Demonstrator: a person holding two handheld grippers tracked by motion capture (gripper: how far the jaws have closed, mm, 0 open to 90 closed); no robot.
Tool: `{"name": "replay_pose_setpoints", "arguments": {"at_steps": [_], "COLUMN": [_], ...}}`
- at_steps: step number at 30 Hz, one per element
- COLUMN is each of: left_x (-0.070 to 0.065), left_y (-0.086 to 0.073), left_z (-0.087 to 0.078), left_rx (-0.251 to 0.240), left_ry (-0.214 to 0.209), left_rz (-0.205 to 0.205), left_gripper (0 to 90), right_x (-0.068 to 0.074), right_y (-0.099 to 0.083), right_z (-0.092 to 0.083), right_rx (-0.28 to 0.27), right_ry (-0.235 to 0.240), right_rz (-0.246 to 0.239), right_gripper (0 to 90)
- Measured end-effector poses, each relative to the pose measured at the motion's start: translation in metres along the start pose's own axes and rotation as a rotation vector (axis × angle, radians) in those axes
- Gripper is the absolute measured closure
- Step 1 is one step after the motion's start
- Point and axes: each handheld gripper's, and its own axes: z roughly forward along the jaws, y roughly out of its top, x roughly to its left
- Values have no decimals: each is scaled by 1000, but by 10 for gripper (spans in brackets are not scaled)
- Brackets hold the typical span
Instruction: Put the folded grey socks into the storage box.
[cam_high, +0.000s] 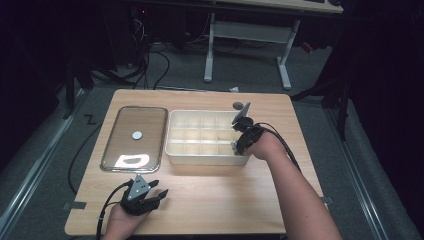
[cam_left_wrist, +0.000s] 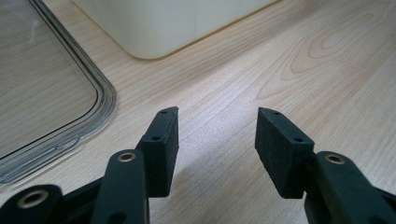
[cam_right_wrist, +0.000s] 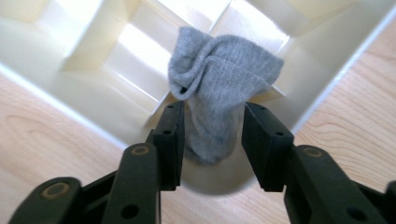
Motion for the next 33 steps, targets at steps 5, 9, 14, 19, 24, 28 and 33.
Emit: {"name": "replay_pose_setpoints", "arguments": {"at_steps": [5, 9, 14, 19, 24, 28, 33], "left_x": [-2, -2, -1, 0, -2, -3, -1], "left_y": [0, 0, 0, 0, 0, 1, 0], "left_z": [1, 1, 1, 1, 2, 2, 1], "left_rx": [4, 7, 6, 9, 6, 9, 7], "left_ry": [-3, -2, -1, -3, -4, -8, -4], "left_rz": [9, 10, 10, 6, 11, 17, 13], "left_gripper": [501, 501, 501, 501, 501, 501, 500], "right_x": [0, 2, 3, 3, 1, -1, -1], "right_y": [-5, -7, -5, -5, -4, 2, 9], "right_z": [-14, 3, 28, 34, 11, -2, 19], "right_rx": [-39, 17, 71, 88, 31, -36, 1], "right_ry": [-22, -29, -32, -21, -8, -42, -57], "right_rz": [-19, -24, -29, -2, -16, 27, 34], "right_gripper": [900, 900, 900, 900, 891, 882, 885]}}
